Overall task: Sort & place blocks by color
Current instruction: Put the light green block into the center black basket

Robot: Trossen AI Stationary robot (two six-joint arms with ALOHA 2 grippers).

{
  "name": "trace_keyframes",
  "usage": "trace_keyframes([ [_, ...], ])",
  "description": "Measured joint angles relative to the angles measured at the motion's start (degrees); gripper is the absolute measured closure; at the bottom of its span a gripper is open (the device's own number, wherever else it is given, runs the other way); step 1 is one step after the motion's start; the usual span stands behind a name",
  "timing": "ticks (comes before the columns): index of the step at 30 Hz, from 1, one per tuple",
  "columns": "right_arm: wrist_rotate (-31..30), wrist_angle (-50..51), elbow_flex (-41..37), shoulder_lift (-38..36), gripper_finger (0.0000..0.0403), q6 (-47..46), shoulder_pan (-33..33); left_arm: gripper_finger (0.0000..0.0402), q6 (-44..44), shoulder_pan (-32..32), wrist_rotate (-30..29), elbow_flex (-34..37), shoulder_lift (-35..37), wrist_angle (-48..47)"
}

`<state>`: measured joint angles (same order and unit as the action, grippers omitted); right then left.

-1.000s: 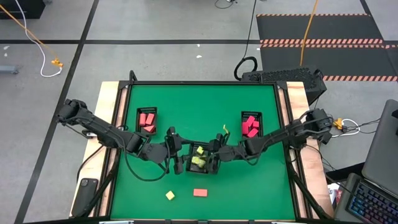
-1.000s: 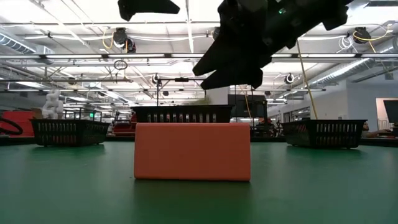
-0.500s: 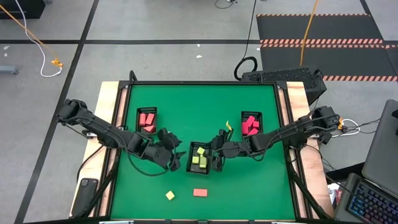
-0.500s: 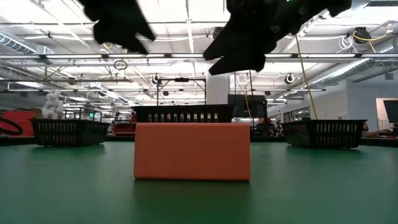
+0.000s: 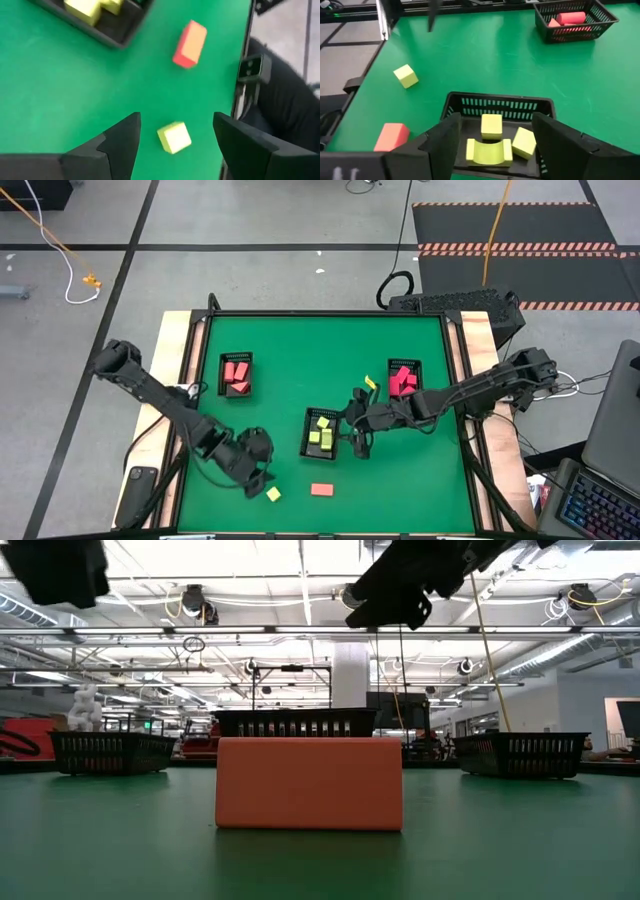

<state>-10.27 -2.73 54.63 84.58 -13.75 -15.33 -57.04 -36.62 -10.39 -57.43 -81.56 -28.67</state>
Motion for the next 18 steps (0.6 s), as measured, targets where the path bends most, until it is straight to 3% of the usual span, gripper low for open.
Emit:
trace_keyframes([
  [6, -0.1, 2.4, 0.0, 0.0, 0.0165, 0.0, 0.0, 0.0151, 7.1, -5.4, -3.5, 0.0, -4.0, 0.4],
  [12, -0.1, 2.5, 0.0, 0.0, 0.0165, 2.6, 0.0, 0.0151, 12.2, -5.7, -2.6, -0.6, -11.7, 2.7],
  [18, -0.2, 3.2, 0.0, 0.0, 0.0165, 4.0, 0.2, 0.0151, 18.0, -5.9, -2.0, -9.3, -17.4, -4.4],
])
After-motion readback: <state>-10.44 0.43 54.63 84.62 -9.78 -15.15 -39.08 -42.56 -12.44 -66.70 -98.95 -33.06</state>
